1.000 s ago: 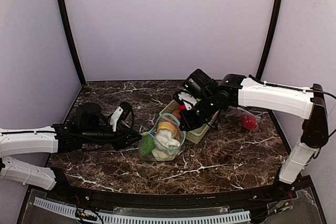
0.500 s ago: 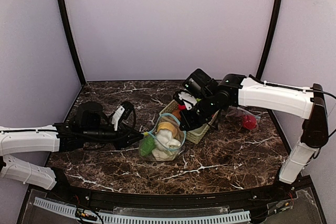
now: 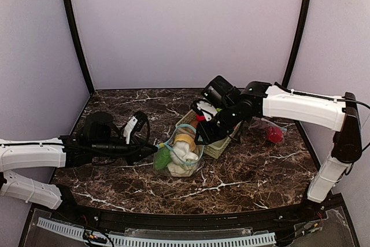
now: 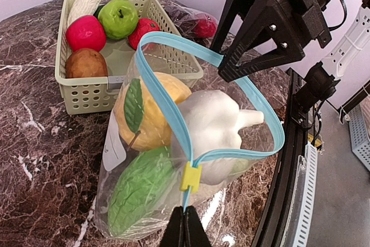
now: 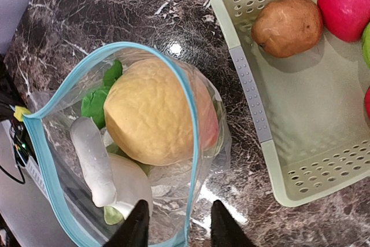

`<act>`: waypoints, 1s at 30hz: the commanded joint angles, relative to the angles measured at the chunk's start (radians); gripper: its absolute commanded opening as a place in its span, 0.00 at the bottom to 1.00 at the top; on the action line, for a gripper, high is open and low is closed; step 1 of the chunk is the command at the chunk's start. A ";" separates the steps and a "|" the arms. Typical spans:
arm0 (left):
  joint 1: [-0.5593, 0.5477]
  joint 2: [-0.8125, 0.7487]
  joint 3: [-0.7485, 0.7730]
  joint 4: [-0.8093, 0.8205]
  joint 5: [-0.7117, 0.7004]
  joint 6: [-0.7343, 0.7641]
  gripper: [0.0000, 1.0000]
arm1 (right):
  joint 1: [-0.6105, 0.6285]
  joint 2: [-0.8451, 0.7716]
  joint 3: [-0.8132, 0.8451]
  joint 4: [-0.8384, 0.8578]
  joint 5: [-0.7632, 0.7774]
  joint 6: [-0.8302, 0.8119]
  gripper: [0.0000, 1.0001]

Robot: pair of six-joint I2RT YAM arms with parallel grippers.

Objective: Place the food in the zip-top bag and seal the zipper
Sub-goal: Hold the zipper food storage bag at the center of the board.

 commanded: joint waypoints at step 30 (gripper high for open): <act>-0.002 -0.034 -0.020 0.039 -0.005 -0.020 0.01 | 0.092 0.152 0.126 0.344 -0.293 -0.580 0.40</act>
